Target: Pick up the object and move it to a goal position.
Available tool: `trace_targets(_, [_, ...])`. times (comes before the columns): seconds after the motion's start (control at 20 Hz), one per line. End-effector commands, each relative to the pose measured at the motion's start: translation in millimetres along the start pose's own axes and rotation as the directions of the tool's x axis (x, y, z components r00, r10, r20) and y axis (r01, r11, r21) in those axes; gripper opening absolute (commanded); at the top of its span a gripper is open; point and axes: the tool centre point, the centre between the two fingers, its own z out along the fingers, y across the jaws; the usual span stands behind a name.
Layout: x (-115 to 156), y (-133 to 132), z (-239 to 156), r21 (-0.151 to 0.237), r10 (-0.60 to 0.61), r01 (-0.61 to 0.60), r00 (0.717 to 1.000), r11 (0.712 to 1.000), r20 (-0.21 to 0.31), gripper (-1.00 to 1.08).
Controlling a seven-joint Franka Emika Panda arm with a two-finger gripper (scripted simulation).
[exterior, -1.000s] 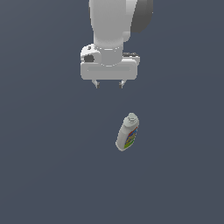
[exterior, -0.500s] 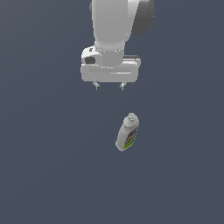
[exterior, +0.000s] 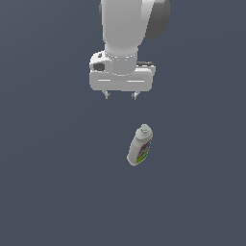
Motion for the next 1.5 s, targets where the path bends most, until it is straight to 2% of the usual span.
trace_targets(0.0, [2.5, -1.6, 0.2, 0.000, 0.021, -0.021, 1.000, 1.000, 0.000, 1.00])
trace_targets(0.4, [16.3, -10.6, 1.4, 0.002, 0.143, -0.143, 0.990, 0.990, -0.002, 1.00])
trace_targets(0.7, [31.1, -20.9, 3.2, 0.005, 0.274, -0.274, 0.962, 0.962, -0.003, 1.00])
trace_targets(1.05, [48.2, -34.0, 6.2, 0.009, 0.425, -0.425, 0.905, 0.905, -0.003, 1.00])
trace_targets(1.45, [66.9, -49.7, 10.7, 0.014, 0.583, -0.583, 0.812, 0.812, -0.002, 1.00])
